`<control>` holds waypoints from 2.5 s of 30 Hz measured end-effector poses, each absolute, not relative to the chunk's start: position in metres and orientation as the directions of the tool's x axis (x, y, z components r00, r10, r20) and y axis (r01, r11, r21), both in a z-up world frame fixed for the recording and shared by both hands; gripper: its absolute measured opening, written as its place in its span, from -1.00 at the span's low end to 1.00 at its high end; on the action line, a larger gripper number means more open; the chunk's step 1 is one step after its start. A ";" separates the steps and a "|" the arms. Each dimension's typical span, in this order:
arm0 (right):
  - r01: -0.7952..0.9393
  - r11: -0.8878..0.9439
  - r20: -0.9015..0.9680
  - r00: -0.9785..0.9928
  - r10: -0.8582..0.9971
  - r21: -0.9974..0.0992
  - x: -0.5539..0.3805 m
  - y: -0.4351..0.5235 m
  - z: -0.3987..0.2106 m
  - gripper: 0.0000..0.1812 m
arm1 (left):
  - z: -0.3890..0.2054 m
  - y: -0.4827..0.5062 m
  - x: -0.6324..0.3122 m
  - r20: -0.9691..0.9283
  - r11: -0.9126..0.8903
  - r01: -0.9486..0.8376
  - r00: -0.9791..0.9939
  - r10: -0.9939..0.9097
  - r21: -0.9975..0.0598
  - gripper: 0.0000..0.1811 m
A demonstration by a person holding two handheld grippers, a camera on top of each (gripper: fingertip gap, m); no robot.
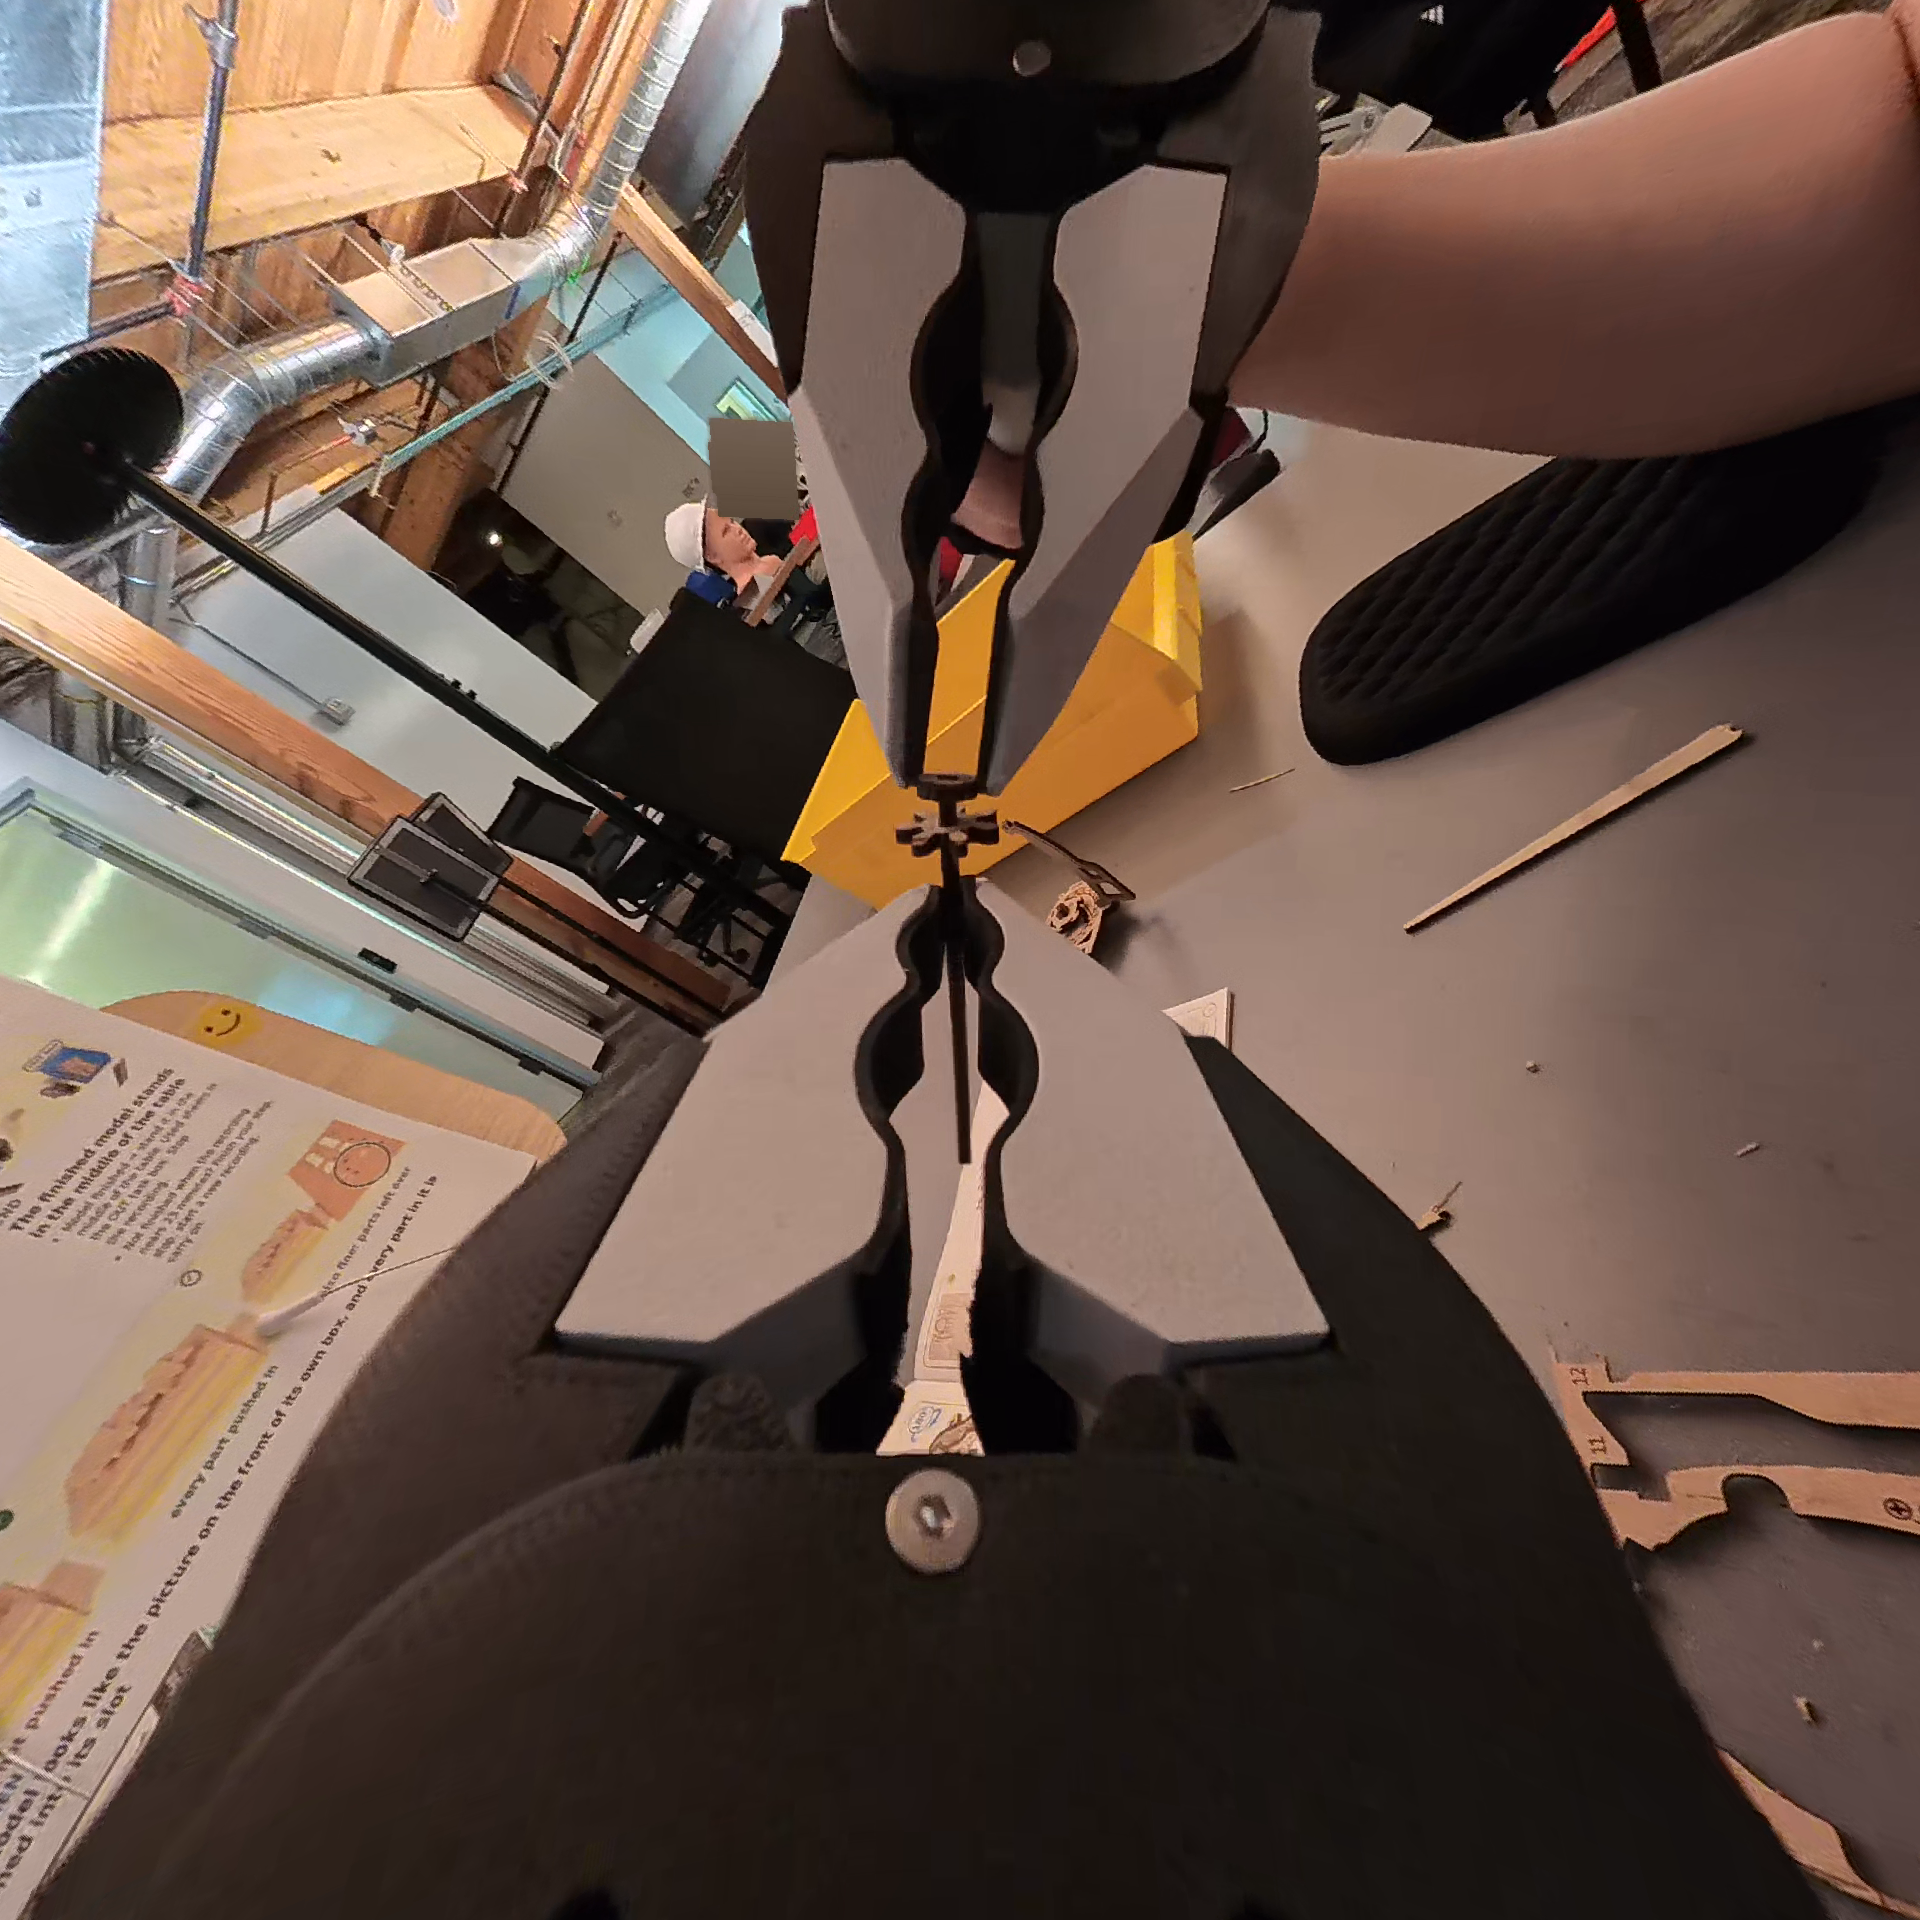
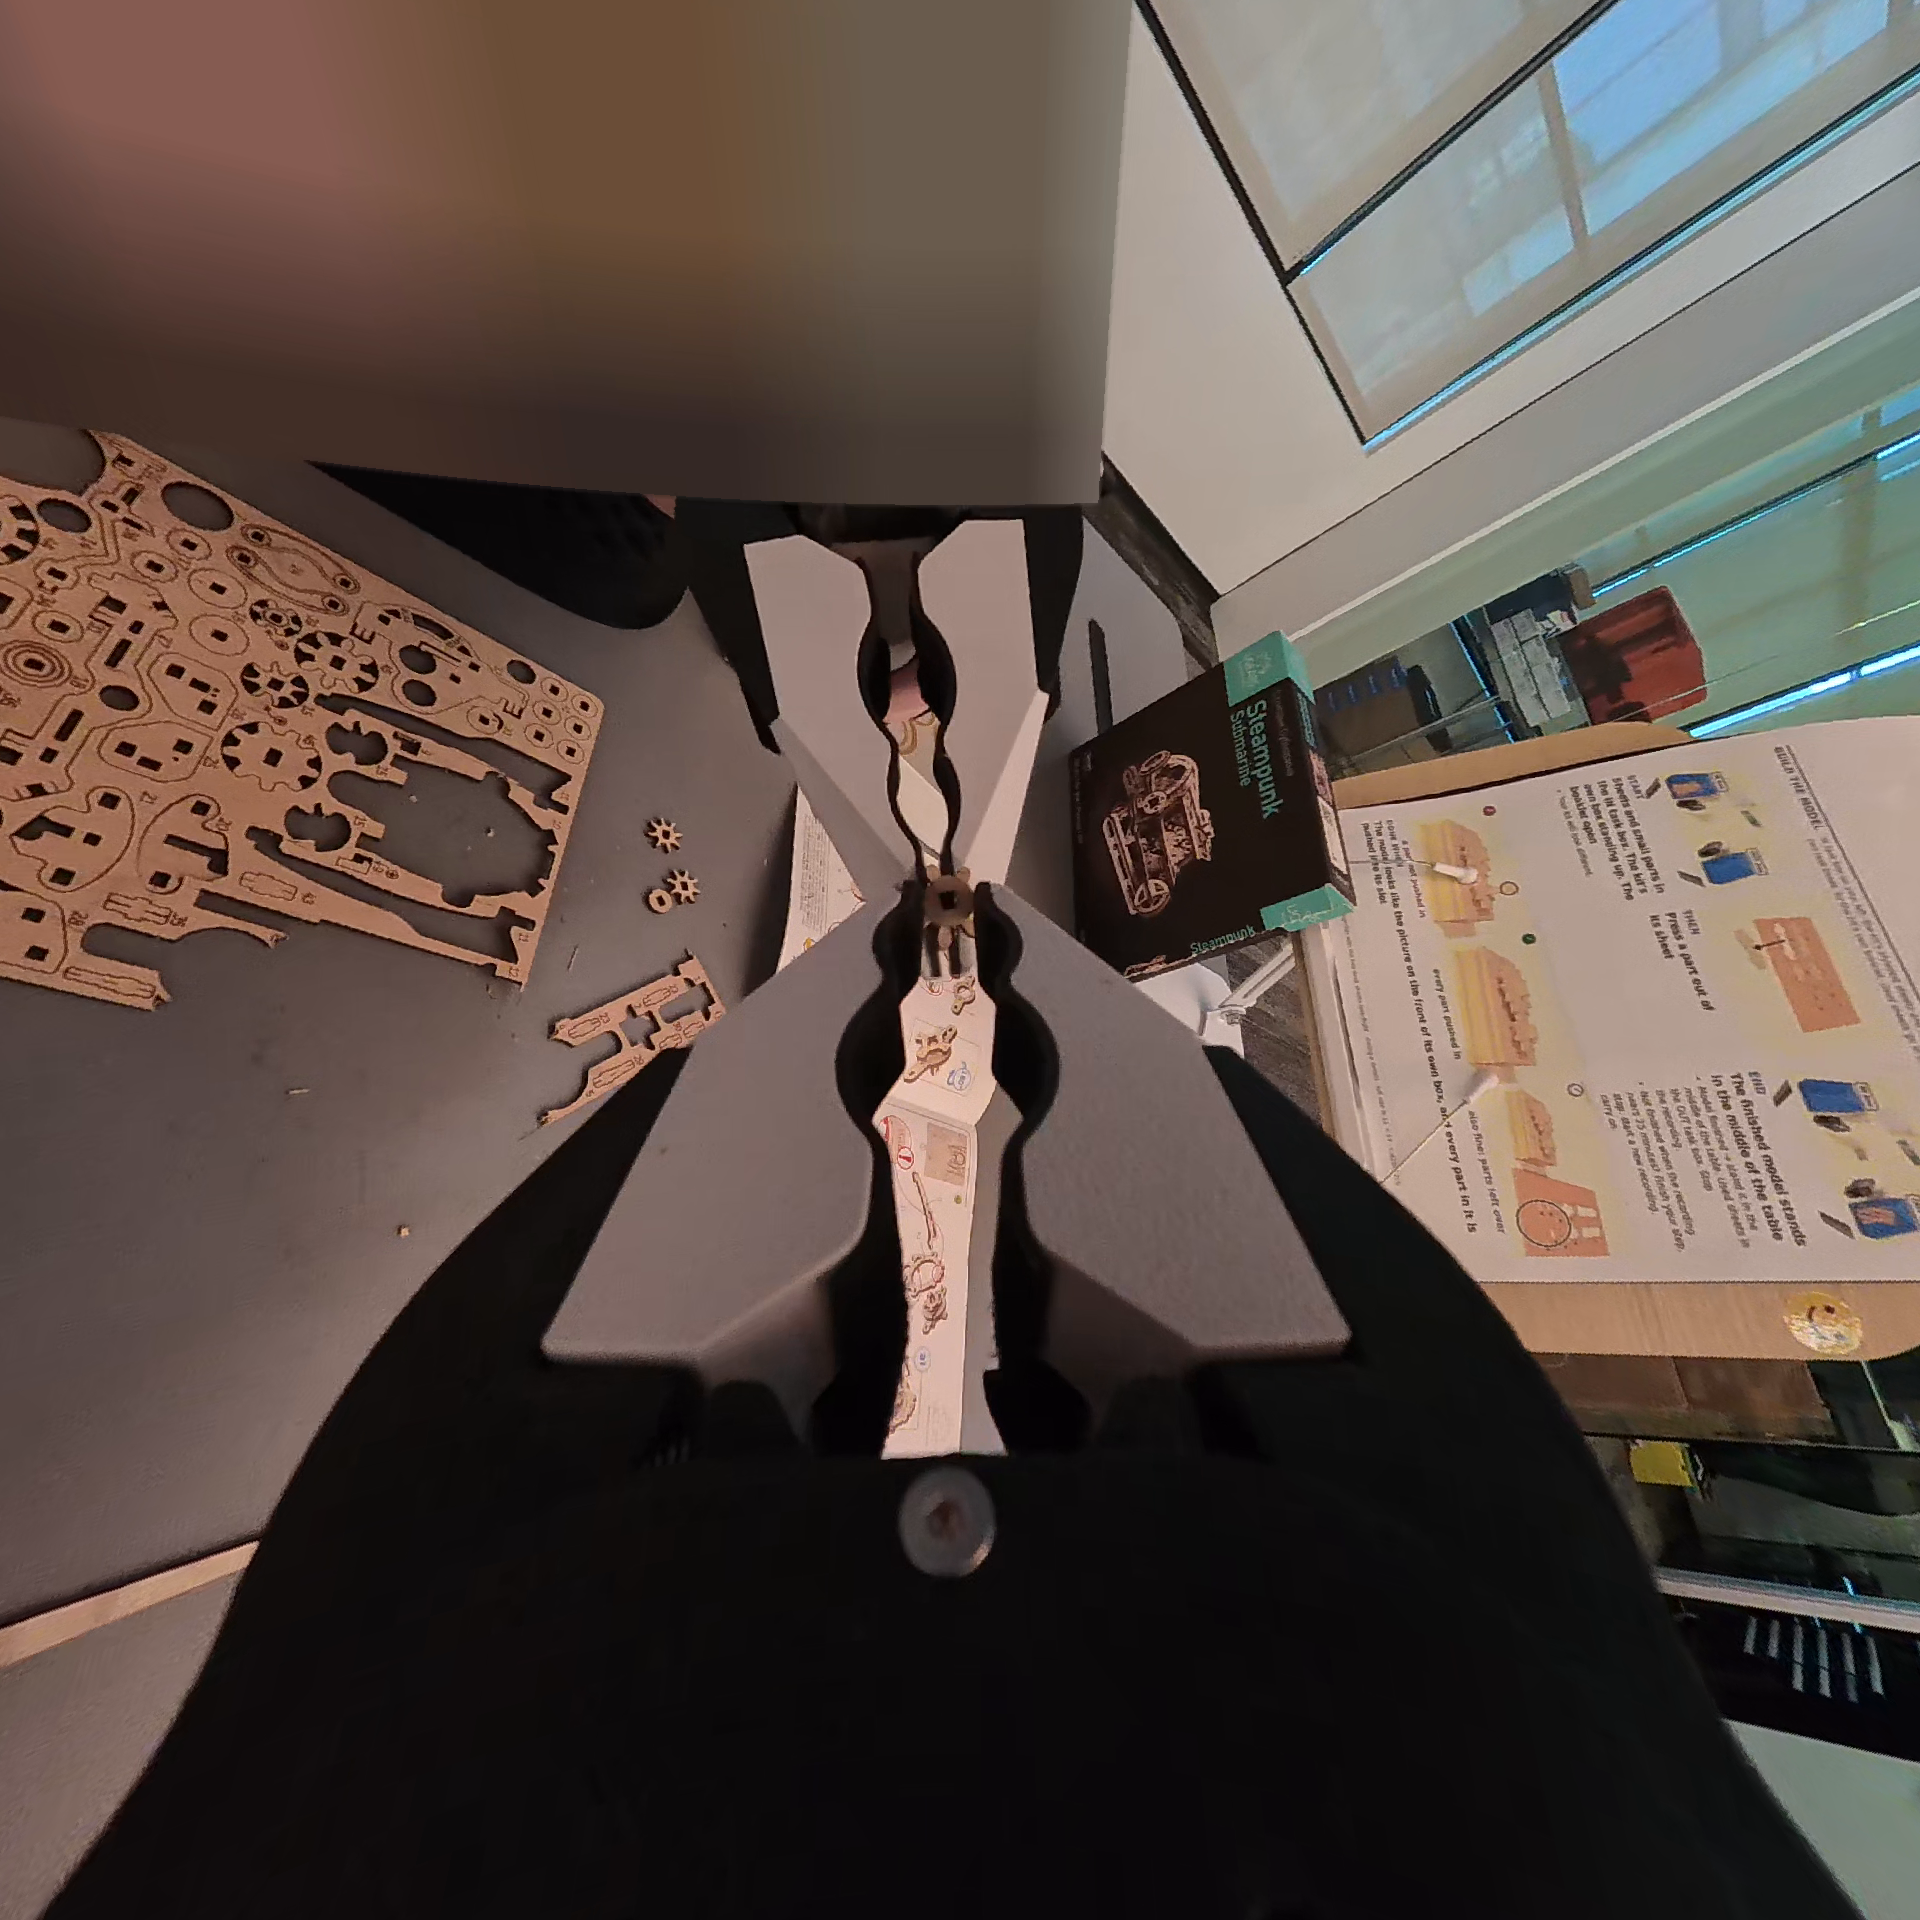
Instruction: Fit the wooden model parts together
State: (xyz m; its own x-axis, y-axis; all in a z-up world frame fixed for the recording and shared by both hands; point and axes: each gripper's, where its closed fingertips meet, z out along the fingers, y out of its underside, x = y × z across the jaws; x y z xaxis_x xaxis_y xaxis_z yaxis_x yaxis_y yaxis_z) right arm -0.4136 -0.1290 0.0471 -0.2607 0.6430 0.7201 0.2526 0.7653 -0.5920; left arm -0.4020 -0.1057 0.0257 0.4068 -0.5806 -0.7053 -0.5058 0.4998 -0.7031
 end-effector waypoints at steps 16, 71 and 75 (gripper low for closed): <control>0.037 0.837 0.743 -0.441 0.503 -0.546 -0.386 -0.155 0.044 -0.91 | 0.006 -0.139 -0.387 -0.453 0.350 -0.398 0.200 -0.869 -0.848 -1.00; 0.039 0.436 0.329 -0.597 0.732 -0.899 -0.386 -0.157 0.046 -0.91 | -0.009 -0.171 -0.374 -0.083 0.079 -0.341 -0.002 -0.997 -0.937 -1.00; -0.011 0.276 0.228 -0.595 0.771 -0.961 -0.374 -0.143 0.070 -0.91 | -0.001 -0.163 -0.376 -0.101 0.083 -0.299 0.046 -0.994 -0.951 -1.00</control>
